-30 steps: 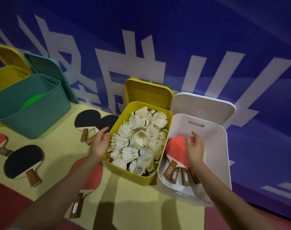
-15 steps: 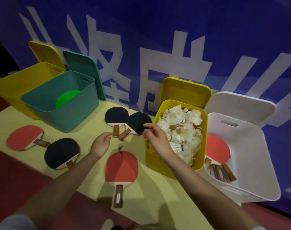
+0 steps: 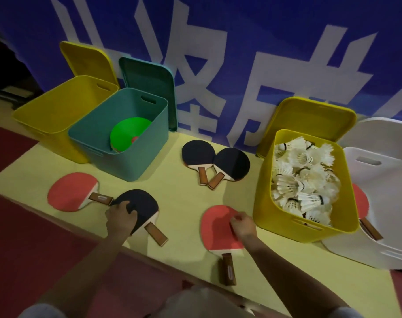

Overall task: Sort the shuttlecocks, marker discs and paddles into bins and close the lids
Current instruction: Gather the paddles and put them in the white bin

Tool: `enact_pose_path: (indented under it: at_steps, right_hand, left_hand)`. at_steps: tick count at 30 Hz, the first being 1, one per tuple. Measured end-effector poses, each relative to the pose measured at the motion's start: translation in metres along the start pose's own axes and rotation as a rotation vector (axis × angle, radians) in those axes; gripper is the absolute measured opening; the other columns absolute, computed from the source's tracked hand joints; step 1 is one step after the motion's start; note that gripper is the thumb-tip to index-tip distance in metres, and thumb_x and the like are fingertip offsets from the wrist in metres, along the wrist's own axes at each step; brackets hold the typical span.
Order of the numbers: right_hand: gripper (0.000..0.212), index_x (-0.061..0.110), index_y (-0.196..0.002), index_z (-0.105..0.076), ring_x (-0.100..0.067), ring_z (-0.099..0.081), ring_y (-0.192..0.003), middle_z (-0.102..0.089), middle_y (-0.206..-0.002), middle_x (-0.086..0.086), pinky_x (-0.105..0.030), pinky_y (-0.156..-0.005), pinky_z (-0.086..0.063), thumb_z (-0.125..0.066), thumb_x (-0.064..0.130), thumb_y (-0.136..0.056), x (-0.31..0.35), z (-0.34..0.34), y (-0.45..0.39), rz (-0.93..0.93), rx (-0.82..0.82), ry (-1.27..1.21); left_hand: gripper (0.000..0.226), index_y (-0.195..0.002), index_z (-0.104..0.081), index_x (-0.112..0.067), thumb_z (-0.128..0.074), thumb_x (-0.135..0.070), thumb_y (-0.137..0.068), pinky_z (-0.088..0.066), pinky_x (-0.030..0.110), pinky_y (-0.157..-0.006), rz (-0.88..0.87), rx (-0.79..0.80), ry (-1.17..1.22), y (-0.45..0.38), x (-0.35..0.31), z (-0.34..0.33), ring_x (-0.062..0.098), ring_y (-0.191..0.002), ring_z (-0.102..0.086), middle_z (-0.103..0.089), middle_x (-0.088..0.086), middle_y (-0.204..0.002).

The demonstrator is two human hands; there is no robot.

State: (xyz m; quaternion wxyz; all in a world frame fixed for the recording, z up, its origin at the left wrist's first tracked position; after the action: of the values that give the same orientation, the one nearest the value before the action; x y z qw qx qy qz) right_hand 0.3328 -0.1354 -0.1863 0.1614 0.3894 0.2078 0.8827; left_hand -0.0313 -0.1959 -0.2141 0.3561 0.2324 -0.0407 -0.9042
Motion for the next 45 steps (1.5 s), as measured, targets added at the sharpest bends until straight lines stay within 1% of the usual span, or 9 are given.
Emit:
enact_pose_path:
  at_steps: [2, 7, 16, 18, 22, 25, 29, 37, 45]
  right_hand:
    - [0.039, 0.009, -0.118, -0.061, -0.034, -0.059, -0.106, -0.065, -0.113, -0.017, -0.041, -0.094, -0.047, -0.055, 0.031, -0.087, -0.012, -0.005, -0.002, -0.042, -0.054, 0.126]
    - [0.057, 0.013, -0.134, -0.040, -0.036, -0.039, -0.123, -0.046, -0.130, -0.018, -0.044, -0.097, -0.039, -0.056, 0.038, -0.086, -0.015, -0.017, 0.014, -0.156, -0.120, 0.243]
    - [0.081, 0.019, -0.148, -0.016, -0.038, -0.041, -0.122, -0.039, -0.132, -0.018, -0.044, -0.097, -0.042, -0.060, 0.038, -0.084, -0.007, -0.028, 0.017, -0.210, -0.098, 0.364]
    - [0.084, 0.019, -0.148, -0.016, -0.040, -0.042, -0.122, -0.039, -0.133, -0.019, -0.044, -0.097, -0.042, -0.065, 0.035, -0.082, -0.008, -0.024, 0.015, -0.233, -0.087, 0.355]
    - [0.086, 0.010, -0.136, -0.035, -0.035, -0.050, -0.116, -0.045, -0.127, -0.016, -0.039, -0.094, -0.046, -0.078, 0.044, -0.069, -0.010, -0.012, 0.015, -0.269, -0.031, 0.329]
    - [0.090, 0.010, -0.127, -0.045, -0.029, -0.057, -0.106, -0.054, -0.120, -0.011, -0.039, -0.087, -0.052, -0.082, 0.048, -0.054, -0.009, -0.009, 0.017, -0.121, -0.029, 0.200]
    - [0.060, 0.017, -0.128, -0.041, -0.025, -0.060, -0.100, -0.059, -0.110, 0.001, -0.042, -0.082, -0.053, -0.072, 0.027, -0.077, 0.006, -0.018, 0.033, 0.106, -0.086, 0.025]
    - [0.057, 0.028, -0.146, -0.027, -0.025, -0.059, -0.112, -0.057, -0.131, -0.002, -0.038, -0.089, -0.052, -0.053, 0.031, -0.095, 0.032, -0.013, 0.049, 0.291, -0.114, -0.053]
    - [0.050, 0.028, -0.143, -0.039, -0.016, -0.048, -0.116, -0.049, -0.128, 0.007, -0.037, -0.097, -0.044, -0.055, 0.024, -0.096, 0.080, 0.052, 0.064, 0.443, -0.262, -0.499]
  left_hand:
    - [0.050, -0.132, -0.049, -0.010, -0.061, -0.027, -0.086, -0.038, 0.052, -0.099, 0.013, -0.015, -0.010, -0.008, 0.014, 0.001, 0.041, -0.124, -0.040, -0.051, 0.022, -0.128]
    - [0.074, -0.142, -0.034, -0.014, -0.069, -0.038, -0.082, -0.041, 0.056, -0.095, 0.180, 0.033, 0.159, -0.013, 0.016, 0.005, 0.046, -0.122, -0.040, -0.043, 0.027, -0.131]
    - [0.091, -0.146, -0.023, -0.017, -0.078, -0.031, -0.075, -0.041, 0.055, -0.091, 0.253, 0.081, 0.187, -0.007, 0.005, 0.004, 0.047, -0.121, -0.035, -0.038, 0.033, -0.128]
    - [0.094, -0.145, -0.024, -0.018, -0.081, -0.031, -0.071, -0.039, 0.054, -0.094, 0.263, 0.102, 0.202, -0.010, 0.007, 0.008, 0.047, -0.122, -0.034, -0.036, 0.033, -0.130]
    - [0.089, -0.138, -0.035, -0.019, -0.085, -0.033, -0.066, -0.045, 0.051, -0.092, 0.166, 0.063, 0.326, -0.012, 0.014, 0.010, 0.046, -0.111, -0.047, -0.039, 0.027, -0.129]
    - [0.080, -0.143, -0.034, -0.014, -0.078, -0.021, -0.076, -0.045, 0.048, -0.098, 0.043, 0.033, 0.492, -0.007, 0.011, 0.015, 0.041, -0.113, -0.050, -0.037, 0.025, -0.136]
    - [0.067, -0.145, -0.035, -0.013, -0.067, -0.012, -0.085, -0.039, 0.046, -0.106, -0.021, 0.040, 0.697, 0.000, -0.015, 0.022, 0.033, -0.127, -0.046, -0.045, 0.013, -0.142]
    - [0.052, -0.144, -0.037, -0.018, -0.048, -0.004, -0.095, -0.035, 0.041, -0.108, -0.088, 0.092, 0.821, 0.034, -0.064, 0.028, 0.027, -0.132, -0.042, -0.046, 0.006, -0.142]
    - [0.039, -0.138, -0.045, -0.020, -0.043, -0.013, -0.100, -0.041, 0.025, -0.087, -0.210, 0.007, 1.040, 0.054, -0.121, 0.074, 0.012, -0.112, -0.048, -0.049, -0.002, -0.127]
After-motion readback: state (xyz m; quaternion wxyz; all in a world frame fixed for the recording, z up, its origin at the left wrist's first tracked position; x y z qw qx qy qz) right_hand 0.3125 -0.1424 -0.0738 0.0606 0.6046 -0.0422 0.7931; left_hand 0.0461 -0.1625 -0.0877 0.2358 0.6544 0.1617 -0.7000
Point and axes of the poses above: each hand's wrist, its own y-axis away from the middle knuckle, its own z-axis out of the back of the hand, x = y × z, the point moved 1 cm from there along -y, towards the middle knuckle
